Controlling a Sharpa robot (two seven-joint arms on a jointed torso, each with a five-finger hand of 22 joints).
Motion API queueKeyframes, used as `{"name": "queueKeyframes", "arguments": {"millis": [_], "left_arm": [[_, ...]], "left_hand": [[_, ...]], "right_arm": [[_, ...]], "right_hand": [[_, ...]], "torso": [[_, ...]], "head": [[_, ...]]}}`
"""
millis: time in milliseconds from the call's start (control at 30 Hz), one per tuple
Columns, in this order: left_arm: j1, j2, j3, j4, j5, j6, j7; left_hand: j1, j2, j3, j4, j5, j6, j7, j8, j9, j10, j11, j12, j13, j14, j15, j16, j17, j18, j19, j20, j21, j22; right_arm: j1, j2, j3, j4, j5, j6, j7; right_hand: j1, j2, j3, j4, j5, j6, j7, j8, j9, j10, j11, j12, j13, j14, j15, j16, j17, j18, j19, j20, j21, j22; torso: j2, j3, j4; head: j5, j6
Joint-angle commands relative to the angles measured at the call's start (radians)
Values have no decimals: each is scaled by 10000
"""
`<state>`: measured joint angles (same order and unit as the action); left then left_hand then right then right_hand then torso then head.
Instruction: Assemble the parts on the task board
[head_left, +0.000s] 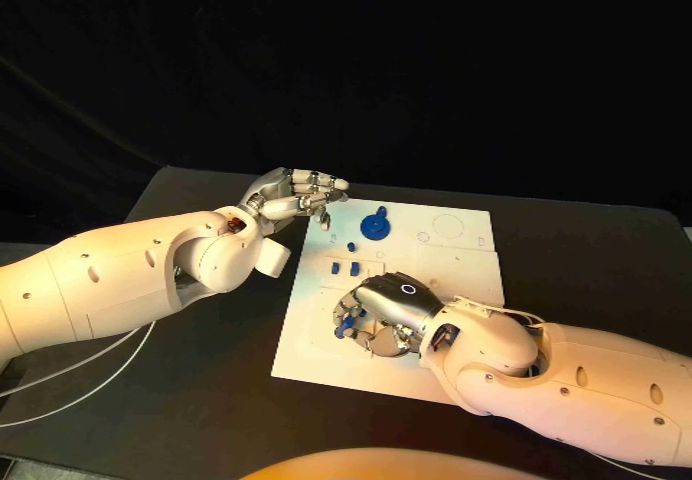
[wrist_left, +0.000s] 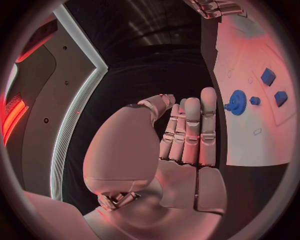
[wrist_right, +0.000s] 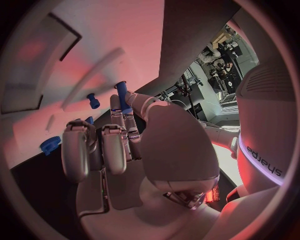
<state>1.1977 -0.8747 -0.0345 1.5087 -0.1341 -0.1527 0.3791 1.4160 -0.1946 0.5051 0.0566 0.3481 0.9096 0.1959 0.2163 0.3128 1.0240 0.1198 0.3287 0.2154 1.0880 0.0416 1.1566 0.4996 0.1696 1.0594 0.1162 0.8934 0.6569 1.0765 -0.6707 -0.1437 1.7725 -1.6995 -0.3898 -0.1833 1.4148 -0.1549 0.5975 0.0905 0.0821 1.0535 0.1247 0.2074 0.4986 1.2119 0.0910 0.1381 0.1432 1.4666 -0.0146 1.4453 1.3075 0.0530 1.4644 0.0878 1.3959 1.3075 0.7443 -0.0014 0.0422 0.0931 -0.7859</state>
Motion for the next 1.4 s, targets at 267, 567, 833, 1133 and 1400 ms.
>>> {"name": "queueKeyframes", "arguments": {"millis": [267,567,833,1133,1400], "left_arm": [[4,-13,6,33,47,186,13],[5,-38,6,57,47,183,-2],[6,-57,6,69,47,182,-9],[6,-67,5,66,47,183,-11],[6,-80,5,62,47,185,-12]], "left_hand": [[-124,36,-22,-45,46,-12,-28,-19,-3,-78,17,46,14,-46,-8,71,-19,152,0,96,-44,-16],[-124,36,-22,-45,46,-12,-28,-19,-3,-78,17,46,14,-46,-8,71,-19,152,0,96,-44,-16],[-124,36,-22,-45,46,-12,-28,-19,-3,-78,17,46,14,-46,-8,71,-19,152,0,96,-44,-16],[-124,36,-22,-45,46,-12,-28,-19,-3,-78,17,46,14,-46,-8,71,-19,152,0,96,-44,-16],[-124,36,-22,-45,46,-12,-28,-19,-3,-78,17,46,14,-46,-8,71,-19,152,0,96,-44,-16]], "right_arm": [[-71,176,-23,-55,-871,551,-599],[-139,329,-48,-75,-1072,790,-729],[-151,326,-57,-52,-1110,385,-693],[-181,157,-59,156,-1092,-481,-504],[-193,-305,-40,544,-977,-1412,-255]], "right_hand": [[82,25,-20,-74,53,-16,72,45,11,258,-295,22,18,607,-25,3,711,-171,537,-64,12,1856],[-5,-46,-33,-100,54,-62,85,32,17,228,-276,-18,29,601,-10,-12,687,-167,527,-51,-10,1852],[-593,-588,109,-16,68,-861,419,-477,-228,-810,108,-570,-104,518,299,-185,429,-34,286,186,-717,1575],[-891,-903,-100,66,129,-1036,504,-628,-331,-1509,238,-623,-223,481,411,-250,325,135,23,329,-1563,1207],[-916,-952,-328,92,286,-1152,481,-718,-384,-1689,236,-536,-250,456,413,-299,245,211,-83,347,-1954,1028]], "torso": [[0,-20,12],[-6,-23,9],[-12,-15,7],[-10,-6,17],[-15,-11,-3]], "head": [[4,-8],[8,-26],[-1,-26],[-22,-18],[-50,8]]}}
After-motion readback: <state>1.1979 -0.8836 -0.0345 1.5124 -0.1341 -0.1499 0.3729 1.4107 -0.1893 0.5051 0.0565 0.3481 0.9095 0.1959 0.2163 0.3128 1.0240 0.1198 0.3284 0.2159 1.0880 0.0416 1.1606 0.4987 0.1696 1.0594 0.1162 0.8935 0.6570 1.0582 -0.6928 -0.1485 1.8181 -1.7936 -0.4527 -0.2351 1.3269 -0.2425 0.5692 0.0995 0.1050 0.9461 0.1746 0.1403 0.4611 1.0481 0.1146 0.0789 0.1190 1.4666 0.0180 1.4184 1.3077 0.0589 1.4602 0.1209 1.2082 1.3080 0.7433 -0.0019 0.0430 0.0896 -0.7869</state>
